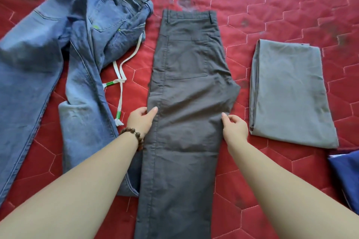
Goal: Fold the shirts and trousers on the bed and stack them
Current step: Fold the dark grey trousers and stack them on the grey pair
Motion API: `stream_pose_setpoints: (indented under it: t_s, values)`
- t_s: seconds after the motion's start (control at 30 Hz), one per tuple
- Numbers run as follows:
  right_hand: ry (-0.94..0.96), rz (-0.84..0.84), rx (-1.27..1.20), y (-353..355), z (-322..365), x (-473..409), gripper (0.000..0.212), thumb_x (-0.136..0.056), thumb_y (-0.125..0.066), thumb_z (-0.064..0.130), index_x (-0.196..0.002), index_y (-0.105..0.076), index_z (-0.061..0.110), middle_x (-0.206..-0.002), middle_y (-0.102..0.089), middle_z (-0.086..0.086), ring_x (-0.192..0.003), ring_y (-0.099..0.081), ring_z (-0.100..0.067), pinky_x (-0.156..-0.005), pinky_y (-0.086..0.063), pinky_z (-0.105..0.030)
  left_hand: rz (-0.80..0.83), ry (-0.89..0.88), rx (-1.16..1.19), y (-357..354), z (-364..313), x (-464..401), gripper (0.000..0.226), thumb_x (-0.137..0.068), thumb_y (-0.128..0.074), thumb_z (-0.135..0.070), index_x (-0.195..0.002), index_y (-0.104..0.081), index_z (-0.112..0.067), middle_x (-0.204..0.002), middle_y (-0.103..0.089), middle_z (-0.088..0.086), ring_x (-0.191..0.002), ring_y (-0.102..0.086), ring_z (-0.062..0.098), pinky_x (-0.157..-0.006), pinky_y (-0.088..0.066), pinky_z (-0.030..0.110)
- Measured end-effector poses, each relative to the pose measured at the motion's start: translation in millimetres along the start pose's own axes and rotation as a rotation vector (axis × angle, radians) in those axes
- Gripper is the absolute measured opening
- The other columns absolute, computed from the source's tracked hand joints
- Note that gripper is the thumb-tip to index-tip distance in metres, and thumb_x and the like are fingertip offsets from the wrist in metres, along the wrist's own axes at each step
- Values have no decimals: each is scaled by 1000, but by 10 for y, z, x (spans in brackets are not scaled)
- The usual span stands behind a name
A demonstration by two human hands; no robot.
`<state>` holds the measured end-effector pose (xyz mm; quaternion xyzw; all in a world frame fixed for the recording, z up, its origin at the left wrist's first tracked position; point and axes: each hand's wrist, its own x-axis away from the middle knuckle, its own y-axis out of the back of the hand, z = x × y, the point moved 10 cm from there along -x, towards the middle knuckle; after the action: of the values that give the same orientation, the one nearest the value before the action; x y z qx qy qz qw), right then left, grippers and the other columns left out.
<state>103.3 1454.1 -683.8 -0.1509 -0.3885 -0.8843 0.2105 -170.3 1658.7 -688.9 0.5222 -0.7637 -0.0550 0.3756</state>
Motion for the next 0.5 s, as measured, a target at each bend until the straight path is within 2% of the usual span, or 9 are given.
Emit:
stream_pose_setpoints:
  t_s: [0.1, 0.17, 0.3, 0.33, 0.4, 0.47, 0.5]
  values:
    - [42, -27, -25, 11, 193, -223, 21, -88, -64, 35, -75, -57, 20, -77, -61, 2, -79, -55, -20, -77, -43, -34, -51, 7, 31, -4, -188, -249, 37, -90, -60, -41, -79, -68, -6, -72, -64, 4, -68, -53, 19, -65, -41, 30]
    - [56, -23, -61, -22, 249, -346, 27, -88, -64, 33, -69, -56, 14, -72, -62, 4, -76, -55, -20, -72, -42, -33, -98, 35, -6, 11, -222, -381, 37, -91, -59, -38, -74, -65, -6, -65, -58, 6, -64, -49, 21, -60, -37, 30]
    - [4, -24, 32, -47, 204, -456, 28, -89, -63, 26, -82, -63, -1, -83, -66, -15, -83, -59, -32, -76, -44, -37, -207, 60, -105, 75, -230, -406, 36, -95, -53, -26, -67, -58, -3, -63, -52, 12, -70, -47, 29, -63, -32, 31]
    - [0, -43, 65, -33, 219, -438, 26, -89, -63, 26, -88, -62, 0, -89, -64, -15, -87, -58, -32, -77, -42, -35, -236, 50, -122, 81, -258, -373, 31, -95, -52, -24, -72, -60, -4, -69, -57, 13, -75, -50, 31, -66, -33, 31]
    - [24, -135, 146, 52, 322, -355, 29, -88, -65, 28, -105, -56, 7, -111, -57, -16, -103, -54, -34, -84, -38, -35, -312, 43, -119, 104, -319, -289, 17, -93, -53, -18, -99, -63, -5, -99, -65, 14, -94, -56, 33, -76, -37, 31]
    - [242, -265, 323, 125, 608, -220, 42, -85, -66, 29, -119, -52, 10, -129, -46, -18, -118, -45, -37, -97, -35, -41, -405, -45, -221, 137, -512, -182, 29, -89, -56, -14, -118, -55, -8, -120, -57, 15, -108, -53, 33, -84, -38, 34]
    - [414, -293, 437, 73, 790, -130, 47, -84, -66, 29, -124, -51, 10, -135, -43, -18, -123, -42, -37, -102, -32, -44, -435, -197, -335, 96, -714, -121, 36, -87, -57, -14, -123, -53, -9, -125, -53, 15, -114, -50, 34, -90, -38, 37]
